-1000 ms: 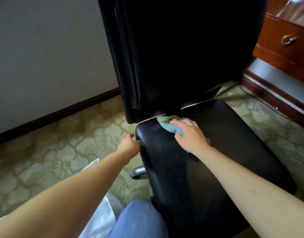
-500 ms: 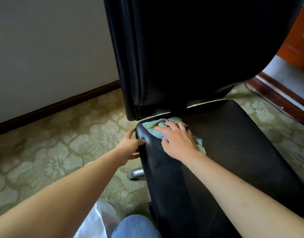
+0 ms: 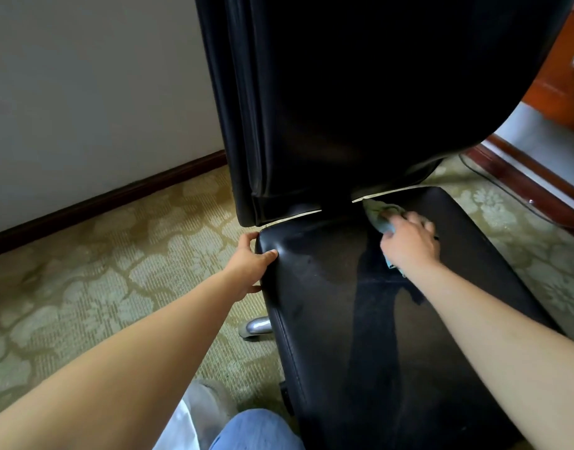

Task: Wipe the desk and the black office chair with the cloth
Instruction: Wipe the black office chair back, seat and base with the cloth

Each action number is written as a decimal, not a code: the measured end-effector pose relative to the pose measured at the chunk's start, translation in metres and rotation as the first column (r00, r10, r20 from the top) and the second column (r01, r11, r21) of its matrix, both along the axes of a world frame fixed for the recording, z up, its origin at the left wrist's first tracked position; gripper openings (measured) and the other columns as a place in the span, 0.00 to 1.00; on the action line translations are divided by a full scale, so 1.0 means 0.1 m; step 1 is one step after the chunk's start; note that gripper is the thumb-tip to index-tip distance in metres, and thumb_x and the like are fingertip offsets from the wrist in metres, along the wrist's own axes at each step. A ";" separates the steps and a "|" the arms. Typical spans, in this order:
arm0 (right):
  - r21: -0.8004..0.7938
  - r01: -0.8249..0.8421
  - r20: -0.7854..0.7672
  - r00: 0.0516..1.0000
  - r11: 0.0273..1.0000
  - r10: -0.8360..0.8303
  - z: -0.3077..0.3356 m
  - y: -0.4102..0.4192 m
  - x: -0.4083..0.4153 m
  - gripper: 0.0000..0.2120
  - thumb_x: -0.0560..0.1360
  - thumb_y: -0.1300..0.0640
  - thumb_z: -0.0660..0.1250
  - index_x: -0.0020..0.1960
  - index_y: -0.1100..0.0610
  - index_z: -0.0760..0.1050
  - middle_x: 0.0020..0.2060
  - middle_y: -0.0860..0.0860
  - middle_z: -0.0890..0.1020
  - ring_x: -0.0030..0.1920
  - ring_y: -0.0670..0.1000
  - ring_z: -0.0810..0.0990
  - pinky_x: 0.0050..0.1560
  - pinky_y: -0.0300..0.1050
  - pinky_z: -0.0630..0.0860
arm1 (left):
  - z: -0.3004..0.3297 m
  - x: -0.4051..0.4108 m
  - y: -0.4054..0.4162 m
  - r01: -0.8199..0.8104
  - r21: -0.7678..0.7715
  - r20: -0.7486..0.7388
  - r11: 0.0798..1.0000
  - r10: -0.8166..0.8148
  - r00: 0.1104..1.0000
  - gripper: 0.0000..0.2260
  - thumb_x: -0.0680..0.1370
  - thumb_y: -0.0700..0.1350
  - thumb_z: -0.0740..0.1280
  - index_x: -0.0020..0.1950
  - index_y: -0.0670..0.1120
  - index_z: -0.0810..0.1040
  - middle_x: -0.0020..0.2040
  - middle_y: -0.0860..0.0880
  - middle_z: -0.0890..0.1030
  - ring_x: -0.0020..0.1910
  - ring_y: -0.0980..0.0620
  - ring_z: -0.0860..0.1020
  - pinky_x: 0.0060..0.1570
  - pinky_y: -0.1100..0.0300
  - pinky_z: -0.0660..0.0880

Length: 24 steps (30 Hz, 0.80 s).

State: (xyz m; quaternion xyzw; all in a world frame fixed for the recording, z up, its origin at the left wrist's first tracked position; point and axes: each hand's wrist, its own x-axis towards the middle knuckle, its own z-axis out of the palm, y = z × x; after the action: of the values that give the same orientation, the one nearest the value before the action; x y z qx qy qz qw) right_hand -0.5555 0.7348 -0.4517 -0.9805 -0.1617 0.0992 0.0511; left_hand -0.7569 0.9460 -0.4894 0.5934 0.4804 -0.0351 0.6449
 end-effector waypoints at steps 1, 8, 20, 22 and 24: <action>-0.016 -0.011 0.012 1.000 1.000 0.011 0.01 0.10 -0.09 0.15 0.79 0.53 0.59 0.64 0.50 0.74 0.67 0.55 0.71 0.67 0.64 0.66 0.64 0.58 0.70 | -0.01 0.00 0.01 0.003 0.007 -0.007 1.000 -0.003 1.000 0.20 0.79 0.51 0.70 0.66 0.64 0.64 0.58 0.47 0.81 0.54 0.46 0.82 0.50 0.43 0.81; 0.051 -0.522 -0.009 0.853 0.852 0.523 0.04 0.99 -0.93 0.23 0.80 0.50 0.60 0.74 0.38 0.66 0.74 0.45 0.68 0.71 0.57 0.65 0.69 0.58 0.64 | -0.08 -0.02 -0.01 0.013 0.045 -0.024 0.999 -0.012 1.000 0.18 0.80 0.50 0.68 0.64 0.64 0.63 0.58 0.47 0.79 0.55 0.45 0.81 0.46 0.48 0.82; -0.135 -0.189 0.002 0.982 0.973 0.191 0.06 0.26 0.13 0.28 0.77 0.56 0.62 0.77 0.46 0.65 0.72 0.53 0.69 0.69 0.63 0.66 0.67 0.58 0.70 | -0.09 -0.01 -0.08 0.022 0.108 -0.013 0.994 -0.021 1.000 0.22 0.81 0.51 0.66 0.71 0.64 0.60 0.61 0.49 0.78 0.54 0.46 0.80 0.41 0.52 0.82; -0.133 -0.135 -0.016 0.991 0.982 0.134 0.06 0.31 0.10 0.26 0.76 0.56 0.62 0.74 0.47 0.69 0.71 0.53 0.71 0.70 0.62 0.65 0.68 0.58 0.69 | -0.09 -0.01 -0.09 0.028 0.119 -0.014 0.992 -0.026 1.000 0.22 0.81 0.52 0.66 0.70 0.64 0.59 0.61 0.49 0.78 0.54 0.46 0.80 0.43 0.51 0.82; -0.110 -0.129 -0.035 0.991 0.986 0.126 0.09 0.48 -0.07 0.24 0.76 0.55 0.62 0.72 0.47 0.72 0.71 0.53 0.73 0.72 0.61 0.64 0.70 0.57 0.67 | -0.09 -0.02 -0.09 0.023 0.123 -0.008 0.992 -0.023 1.000 0.22 0.80 0.53 0.66 0.69 0.65 0.60 0.60 0.49 0.79 0.53 0.46 0.81 0.45 0.49 0.83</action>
State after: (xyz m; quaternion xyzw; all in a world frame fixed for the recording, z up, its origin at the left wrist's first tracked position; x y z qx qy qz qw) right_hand -0.5624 0.7832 -0.4422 -0.9680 -0.2176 0.1250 -0.0081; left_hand -0.7591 0.9369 -0.4982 0.6374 0.4770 -0.0148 0.6050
